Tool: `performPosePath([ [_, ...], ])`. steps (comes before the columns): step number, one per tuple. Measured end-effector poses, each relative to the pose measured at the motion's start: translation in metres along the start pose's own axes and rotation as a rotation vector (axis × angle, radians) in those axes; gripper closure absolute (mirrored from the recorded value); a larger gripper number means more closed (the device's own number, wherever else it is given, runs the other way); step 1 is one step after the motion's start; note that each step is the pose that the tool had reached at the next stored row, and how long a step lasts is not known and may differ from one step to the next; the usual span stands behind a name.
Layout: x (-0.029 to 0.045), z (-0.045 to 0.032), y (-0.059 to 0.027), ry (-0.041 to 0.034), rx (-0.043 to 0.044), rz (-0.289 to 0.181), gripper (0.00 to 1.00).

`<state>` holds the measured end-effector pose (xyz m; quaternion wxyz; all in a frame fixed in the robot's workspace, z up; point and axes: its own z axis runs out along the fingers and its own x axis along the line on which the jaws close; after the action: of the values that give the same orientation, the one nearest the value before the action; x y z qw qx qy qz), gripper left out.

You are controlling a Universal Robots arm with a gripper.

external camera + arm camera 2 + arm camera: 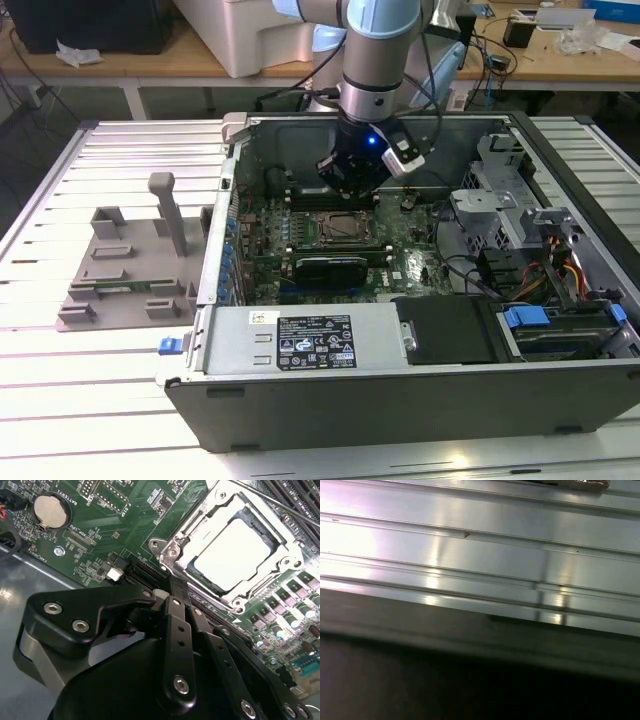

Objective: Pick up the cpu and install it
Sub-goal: 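Install the first cpu locking lever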

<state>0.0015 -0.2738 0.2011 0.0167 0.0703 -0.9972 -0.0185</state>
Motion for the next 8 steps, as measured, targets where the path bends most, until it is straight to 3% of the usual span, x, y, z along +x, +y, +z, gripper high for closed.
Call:
performPosePath([
  [5,-0.0006,-0.0002,0.0042,-0.0012,-0.0042,0.0,0.9],
  [8,-0.0006,-0.0068,0.0045,-0.0031,-0.0041,0.0,0.9],
])
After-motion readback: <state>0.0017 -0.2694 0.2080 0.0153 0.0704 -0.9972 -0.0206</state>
